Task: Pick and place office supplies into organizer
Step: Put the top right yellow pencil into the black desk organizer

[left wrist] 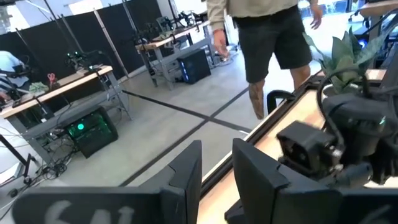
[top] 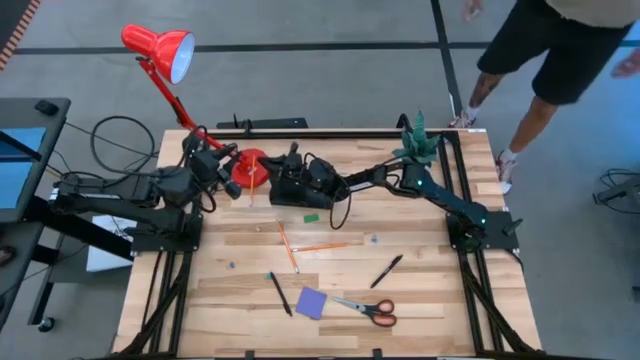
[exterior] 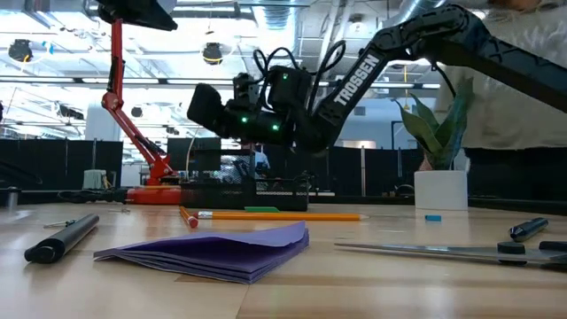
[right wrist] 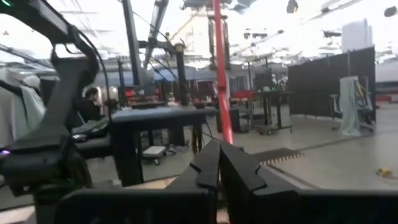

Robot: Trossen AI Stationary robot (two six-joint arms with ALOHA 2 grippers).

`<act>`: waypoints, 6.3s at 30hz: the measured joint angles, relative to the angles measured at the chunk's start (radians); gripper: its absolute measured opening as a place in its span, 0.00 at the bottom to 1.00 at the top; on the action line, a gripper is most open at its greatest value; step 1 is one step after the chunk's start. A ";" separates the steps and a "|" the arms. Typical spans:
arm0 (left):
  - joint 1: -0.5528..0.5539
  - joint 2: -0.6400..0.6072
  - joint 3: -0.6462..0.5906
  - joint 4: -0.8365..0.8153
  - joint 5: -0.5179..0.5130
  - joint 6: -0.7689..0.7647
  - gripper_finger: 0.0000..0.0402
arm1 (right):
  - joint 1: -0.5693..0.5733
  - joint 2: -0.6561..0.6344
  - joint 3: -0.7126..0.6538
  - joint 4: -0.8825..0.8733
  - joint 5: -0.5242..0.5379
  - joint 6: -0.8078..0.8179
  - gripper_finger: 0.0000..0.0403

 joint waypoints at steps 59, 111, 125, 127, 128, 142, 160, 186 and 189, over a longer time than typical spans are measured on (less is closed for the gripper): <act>0.423 0.066 -0.659 0.334 0.510 -0.854 0.47 | 0.249 -0.520 -0.001 -1.541 0.270 -0.172 0.30; 0.421 0.777 -0.611 0.926 0.562 -0.796 0.03 | 0.249 -0.519 -0.001 -1.547 0.266 -0.138 0.30; 0.354 0.670 -0.570 0.985 0.551 -0.685 0.01 | 0.300 -0.518 -0.001 -1.623 0.428 -0.137 0.24; 0.346 0.627 -0.570 0.948 0.522 -0.678 0.01 | 0.312 -0.518 -0.001 -1.623 0.474 -0.146 0.23; 0.340 0.605 -0.570 0.937 0.505 -0.667 0.01 | 0.315 -0.519 -0.001 -1.627 0.486 -0.146 0.23; 0.302 0.313 -0.570 1.138 0.463 -0.280 0.01 | 0.318 -0.578 -0.003 -1.653 0.626 -0.106 0.23; 0.433 0.817 -0.178 1.139 0.744 -0.212 0.01 | 0.305 -1.105 -0.436 -1.549 0.134 0.164 0.23; 0.347 1.236 -0.075 1.406 0.461 -0.102 0.01 | 0.388 -1.168 -0.730 -1.088 0.135 0.135 0.23; 0.342 1.235 -0.075 1.402 0.454 -0.132 0.03 | 0.388 -1.168 -0.730 -1.089 0.135 0.138 0.23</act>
